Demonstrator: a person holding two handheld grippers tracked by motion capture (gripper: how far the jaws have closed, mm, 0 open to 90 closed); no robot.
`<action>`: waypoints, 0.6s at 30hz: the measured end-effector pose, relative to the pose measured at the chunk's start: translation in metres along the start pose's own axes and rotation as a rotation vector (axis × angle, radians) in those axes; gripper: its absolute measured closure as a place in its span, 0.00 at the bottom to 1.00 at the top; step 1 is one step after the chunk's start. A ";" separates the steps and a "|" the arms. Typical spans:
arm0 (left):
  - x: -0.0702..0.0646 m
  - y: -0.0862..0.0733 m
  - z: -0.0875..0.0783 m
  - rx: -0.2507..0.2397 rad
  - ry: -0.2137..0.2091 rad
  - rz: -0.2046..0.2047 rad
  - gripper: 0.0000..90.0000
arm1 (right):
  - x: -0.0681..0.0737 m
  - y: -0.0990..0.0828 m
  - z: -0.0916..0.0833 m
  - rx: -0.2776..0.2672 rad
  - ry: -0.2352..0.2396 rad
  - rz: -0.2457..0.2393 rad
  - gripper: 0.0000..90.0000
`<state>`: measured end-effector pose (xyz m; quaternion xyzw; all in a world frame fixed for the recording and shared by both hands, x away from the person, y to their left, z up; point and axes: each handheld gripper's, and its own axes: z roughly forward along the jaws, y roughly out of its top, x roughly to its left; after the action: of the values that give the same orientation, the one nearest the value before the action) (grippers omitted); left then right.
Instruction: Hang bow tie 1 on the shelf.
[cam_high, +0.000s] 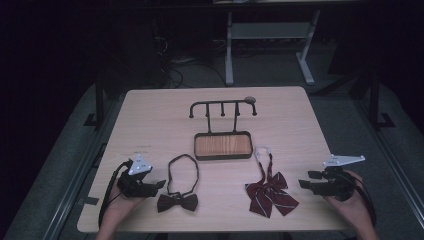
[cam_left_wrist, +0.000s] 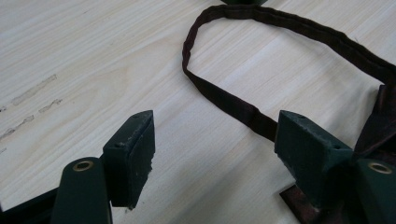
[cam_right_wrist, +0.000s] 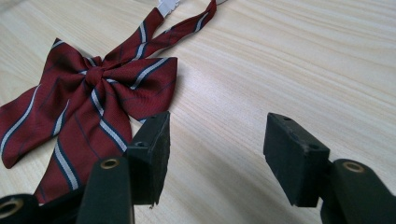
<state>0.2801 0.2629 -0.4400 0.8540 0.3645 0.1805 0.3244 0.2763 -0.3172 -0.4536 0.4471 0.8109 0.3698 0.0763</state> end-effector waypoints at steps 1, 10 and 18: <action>0.000 0.000 0.000 0.000 0.000 0.000 0.33 | 0.000 0.000 0.000 0.001 0.000 -0.001 0.46; 0.000 -0.001 -0.001 0.001 0.007 0.012 0.33 | 0.005 0.003 -0.001 -0.004 0.007 -0.013 0.45; -0.001 -0.001 -0.002 -0.001 0.002 0.024 0.33 | 0.014 0.012 0.001 -0.004 0.025 -0.016 0.44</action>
<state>0.2779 0.2636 -0.4391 0.8579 0.3546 0.1855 0.3223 0.2766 -0.3016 -0.4433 0.4358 0.8146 0.3762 0.0699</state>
